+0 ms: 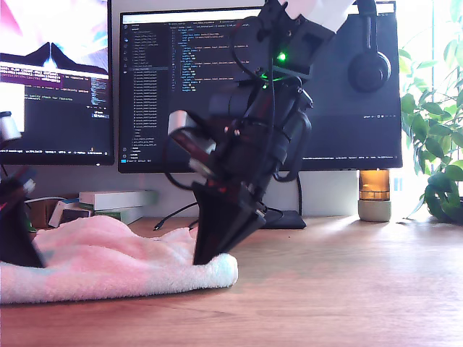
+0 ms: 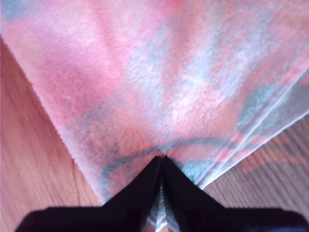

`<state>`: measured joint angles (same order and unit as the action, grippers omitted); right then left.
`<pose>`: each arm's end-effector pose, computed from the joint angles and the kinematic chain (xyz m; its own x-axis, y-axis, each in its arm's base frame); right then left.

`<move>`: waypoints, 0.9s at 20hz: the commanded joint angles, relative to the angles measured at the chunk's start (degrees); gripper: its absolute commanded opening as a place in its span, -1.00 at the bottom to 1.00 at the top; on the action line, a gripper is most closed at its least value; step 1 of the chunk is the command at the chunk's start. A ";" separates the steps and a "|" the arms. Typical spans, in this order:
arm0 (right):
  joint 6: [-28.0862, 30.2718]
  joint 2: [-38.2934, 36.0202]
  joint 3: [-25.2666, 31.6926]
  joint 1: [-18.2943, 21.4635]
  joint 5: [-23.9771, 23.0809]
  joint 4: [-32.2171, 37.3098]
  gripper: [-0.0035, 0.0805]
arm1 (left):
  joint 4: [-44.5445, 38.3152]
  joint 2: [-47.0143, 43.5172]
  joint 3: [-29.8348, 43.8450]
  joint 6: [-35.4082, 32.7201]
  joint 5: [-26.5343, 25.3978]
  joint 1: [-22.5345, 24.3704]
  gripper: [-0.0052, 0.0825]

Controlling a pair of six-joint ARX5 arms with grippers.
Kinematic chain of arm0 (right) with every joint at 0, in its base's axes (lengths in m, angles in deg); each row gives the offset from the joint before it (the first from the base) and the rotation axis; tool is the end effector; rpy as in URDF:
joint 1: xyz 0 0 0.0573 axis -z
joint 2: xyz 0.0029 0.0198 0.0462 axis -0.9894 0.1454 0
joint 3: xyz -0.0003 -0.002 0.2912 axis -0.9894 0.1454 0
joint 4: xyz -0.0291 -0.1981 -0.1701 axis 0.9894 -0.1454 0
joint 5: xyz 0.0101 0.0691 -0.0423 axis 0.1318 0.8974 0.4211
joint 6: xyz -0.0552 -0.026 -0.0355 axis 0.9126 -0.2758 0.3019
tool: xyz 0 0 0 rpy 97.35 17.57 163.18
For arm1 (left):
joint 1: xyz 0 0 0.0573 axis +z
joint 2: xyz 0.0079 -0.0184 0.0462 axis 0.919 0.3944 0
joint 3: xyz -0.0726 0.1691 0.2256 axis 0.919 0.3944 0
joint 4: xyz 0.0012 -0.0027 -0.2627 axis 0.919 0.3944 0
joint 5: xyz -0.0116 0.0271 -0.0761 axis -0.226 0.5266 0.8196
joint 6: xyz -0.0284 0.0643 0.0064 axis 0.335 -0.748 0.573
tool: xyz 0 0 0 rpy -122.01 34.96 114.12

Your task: Fold the tea towel to a neat square and place it to the right

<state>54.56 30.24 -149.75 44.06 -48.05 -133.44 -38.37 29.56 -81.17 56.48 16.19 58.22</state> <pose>0.3313 0.2810 0.1502 -0.0940 0.4107 -0.9069 -0.8587 0.4275 0.2827 0.2422 -0.0523 0.1318 0.4985 -0.3693 -0.7843 0.3212 0.9190 -0.2286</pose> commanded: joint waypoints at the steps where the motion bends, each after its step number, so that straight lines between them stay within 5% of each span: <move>1: -0.74 2.86 2.10 -0.44 -0.85 -1.49 -0.94 | 2.01 2.34 1.77 0.63 -1.55 -0.39 -0.93; 10: -2.43 2.86 8.76 -1.36 -5.29 -6.51 -0.94 | 4.28 4.50 1.77 2.56 -0.31 -10.16 -0.93; 18: -11.26 -1.86 17.22 -1.33 -6.82 -10.62 -0.94 | 8.63 4.50 1.77 2.29 -0.85 -14.47 -0.93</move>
<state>44.02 23.53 -139.17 43.29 -52.29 -141.55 -33.64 31.03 -83.66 58.82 15.69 44.73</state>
